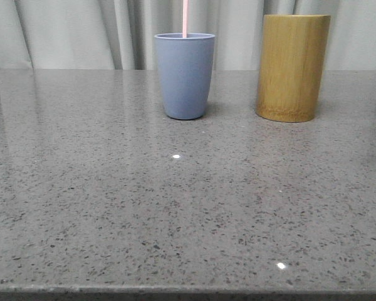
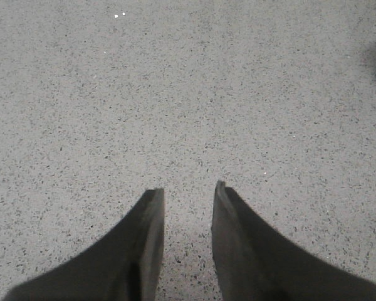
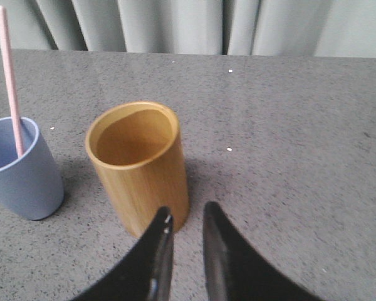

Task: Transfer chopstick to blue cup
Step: 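Raise the right gripper away from the blue cup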

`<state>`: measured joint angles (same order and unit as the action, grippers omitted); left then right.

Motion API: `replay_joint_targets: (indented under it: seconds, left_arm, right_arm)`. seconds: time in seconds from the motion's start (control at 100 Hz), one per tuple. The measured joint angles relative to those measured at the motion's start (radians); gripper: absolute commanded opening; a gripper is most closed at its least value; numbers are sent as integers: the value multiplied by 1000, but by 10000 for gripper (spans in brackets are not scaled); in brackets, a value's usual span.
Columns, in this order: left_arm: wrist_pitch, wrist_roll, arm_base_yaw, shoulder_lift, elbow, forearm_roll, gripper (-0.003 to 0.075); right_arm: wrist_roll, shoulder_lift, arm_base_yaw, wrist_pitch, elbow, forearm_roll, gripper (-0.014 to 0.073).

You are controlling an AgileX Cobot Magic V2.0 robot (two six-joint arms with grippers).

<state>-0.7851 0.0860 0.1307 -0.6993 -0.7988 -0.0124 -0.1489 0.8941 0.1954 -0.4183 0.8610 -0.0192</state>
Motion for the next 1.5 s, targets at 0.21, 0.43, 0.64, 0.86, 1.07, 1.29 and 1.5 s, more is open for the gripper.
replay_joint_targets:
  seconds: [0.21, 0.43, 0.64, 0.86, 1.07, 1.29, 1.5]
  left_arm:
    - [6, 0, 0, 0, 0, 0, 187]
    - [21, 0, 0, 1, 3, 0, 41]
    - [84, 0, 0, 35, 68, 12, -19]
    - [192, 0, 0, 149, 174, 12, -19]
    - [243, 0, 0, 254, 268, 12, -19]
    - [250, 0, 0, 282, 294, 12, -19]
    - [252, 0, 0, 283, 295, 12, -19]
  right_arm:
    - [-9, -158, -76, -4, -94, 0, -104]
    - [-9, -309, -140, -9, -168, 4, -104]
    - [-9, -410, -158, -10, -267, 4, -105]
    - [-9, -510, -158, -10, -361, 4, -105]
    - [-9, -575, -158, -7, -399, 4, -105]
    - [-9, -578, -158, -11, -401, 4, -105]
    - [-12, -578, -158, -11, -401, 4, -105]
